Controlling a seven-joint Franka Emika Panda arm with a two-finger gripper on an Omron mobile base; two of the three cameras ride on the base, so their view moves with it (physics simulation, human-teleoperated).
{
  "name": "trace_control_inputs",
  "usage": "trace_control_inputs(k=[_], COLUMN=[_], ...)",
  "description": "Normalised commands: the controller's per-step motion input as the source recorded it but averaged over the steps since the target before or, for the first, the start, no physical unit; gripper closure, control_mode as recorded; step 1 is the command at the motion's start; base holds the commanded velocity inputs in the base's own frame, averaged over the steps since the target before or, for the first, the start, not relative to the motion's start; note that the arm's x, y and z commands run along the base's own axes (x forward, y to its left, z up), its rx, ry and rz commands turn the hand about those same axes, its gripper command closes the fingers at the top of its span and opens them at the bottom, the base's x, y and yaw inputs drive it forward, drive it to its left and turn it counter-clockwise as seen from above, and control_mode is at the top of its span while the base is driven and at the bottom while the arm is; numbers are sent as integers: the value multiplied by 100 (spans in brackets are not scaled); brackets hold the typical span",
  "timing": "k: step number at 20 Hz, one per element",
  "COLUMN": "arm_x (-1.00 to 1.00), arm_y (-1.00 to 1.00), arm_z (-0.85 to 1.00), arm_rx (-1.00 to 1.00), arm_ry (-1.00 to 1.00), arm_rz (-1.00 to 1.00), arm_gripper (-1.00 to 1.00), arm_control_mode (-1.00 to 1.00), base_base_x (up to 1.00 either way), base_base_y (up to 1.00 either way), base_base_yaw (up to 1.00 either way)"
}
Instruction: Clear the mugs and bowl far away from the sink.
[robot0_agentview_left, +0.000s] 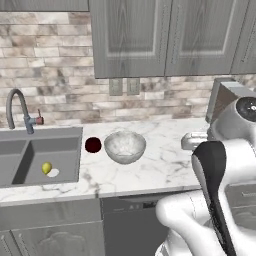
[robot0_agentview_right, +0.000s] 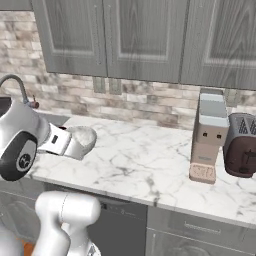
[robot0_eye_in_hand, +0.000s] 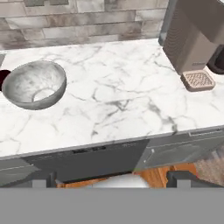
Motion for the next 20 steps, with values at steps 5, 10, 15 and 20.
trace_control_inputs(k=[5, 10, 15, 20], arm_x=[6, 28, 43, 4], arm_y=[-3, 24, 38, 1], arm_z=[-10, -10, -22, 0], arm_rx=[53, 39, 19, -3], arm_ry=[8, 12, 20, 6], arm_rz=[5, 0, 0, 2], arm_gripper=[-100, -100, -100, -100], arm_control_mode=[-100, -100, -100, -100], base_base_x=[0, 0, 0, 0], base_base_y=[0, 0, 0, 0], base_base_yaw=[0, 0, 0, 0])
